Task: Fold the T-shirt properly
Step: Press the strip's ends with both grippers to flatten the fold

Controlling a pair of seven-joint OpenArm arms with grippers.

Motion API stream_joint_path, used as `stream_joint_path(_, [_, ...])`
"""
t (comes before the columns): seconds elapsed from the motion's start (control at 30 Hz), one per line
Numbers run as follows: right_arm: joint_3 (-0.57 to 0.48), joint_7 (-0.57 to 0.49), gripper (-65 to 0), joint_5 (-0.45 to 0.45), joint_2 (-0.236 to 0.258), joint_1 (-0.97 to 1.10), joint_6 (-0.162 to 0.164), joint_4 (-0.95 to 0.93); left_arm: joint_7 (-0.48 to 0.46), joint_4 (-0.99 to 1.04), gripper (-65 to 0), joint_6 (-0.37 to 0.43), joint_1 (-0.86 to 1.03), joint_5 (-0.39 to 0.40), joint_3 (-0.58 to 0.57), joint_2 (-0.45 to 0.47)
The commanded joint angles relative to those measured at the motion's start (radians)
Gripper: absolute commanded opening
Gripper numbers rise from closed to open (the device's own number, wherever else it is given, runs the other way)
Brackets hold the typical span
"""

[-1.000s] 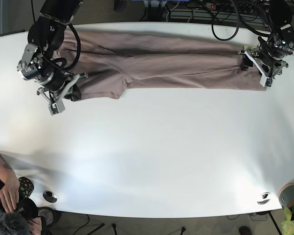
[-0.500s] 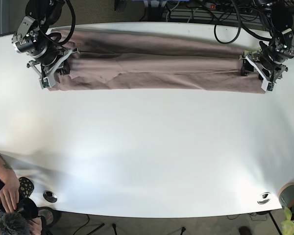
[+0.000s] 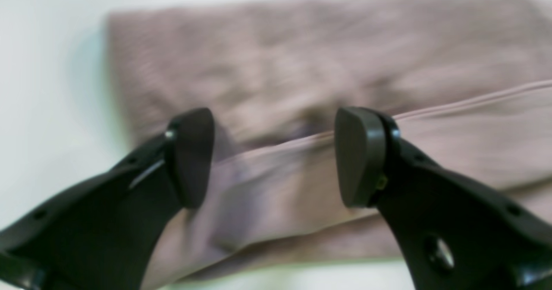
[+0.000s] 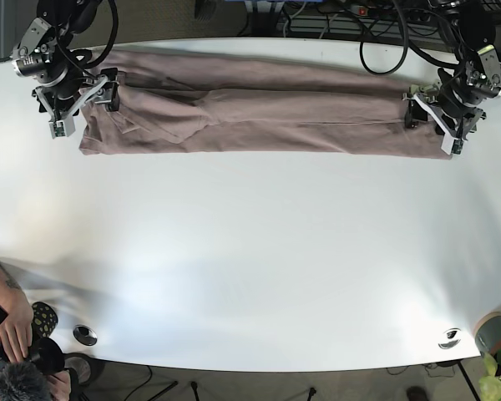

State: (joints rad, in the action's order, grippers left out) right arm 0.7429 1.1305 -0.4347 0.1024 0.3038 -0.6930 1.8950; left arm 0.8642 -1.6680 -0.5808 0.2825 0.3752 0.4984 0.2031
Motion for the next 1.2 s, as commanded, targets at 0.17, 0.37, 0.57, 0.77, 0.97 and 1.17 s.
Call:
stream_joint_path(0.17, [-0.049, 0.047, -11.9, -0.175, -0.014, 0.033, -0.005, 0.044, -0.018, -0.134, -24.3, -0.001, -0.009, 0.163, 0.079, 0.011])
stream_joint_path(0.37, [-0.164, 0.046, -11.9, -0.174, -0.014, 0.048, -0.005, 0.015, 0.077, -0.136, -24.0, -0.001, -0.01, 0.319, 0.188, 0.011])
stream_joint_path(0.57, [-0.233, 0.004, -11.9, -0.174, -0.011, 0.041, -0.005, -0.099, 0.183, -0.119, -20.4, -0.001, -0.058, 0.384, 0.283, 0.014])
stream_joint_path(0.77, [-0.28, -0.034, -11.9, -0.172, 0.012, 0.039, -0.005, -0.171, 0.198, -0.031, -10.0, -0.001, -0.067, 0.387, 0.339, 0.016])
stream_joint_path(0.97, [-0.28, -0.04, -11.9, -0.172, 0.012, 0.039, -0.005, -0.176, 0.198, 0.059, -9.9, -0.003, -0.061, 0.388, 0.342, 0.019])
stream_joint_path(1.17, [-0.28, -0.04, -11.9, -0.172, 0.012, 0.038, -0.005, -0.176, 0.198, 0.111, -10.0, -0.003, -0.059, 0.38, 0.343, 0.019])
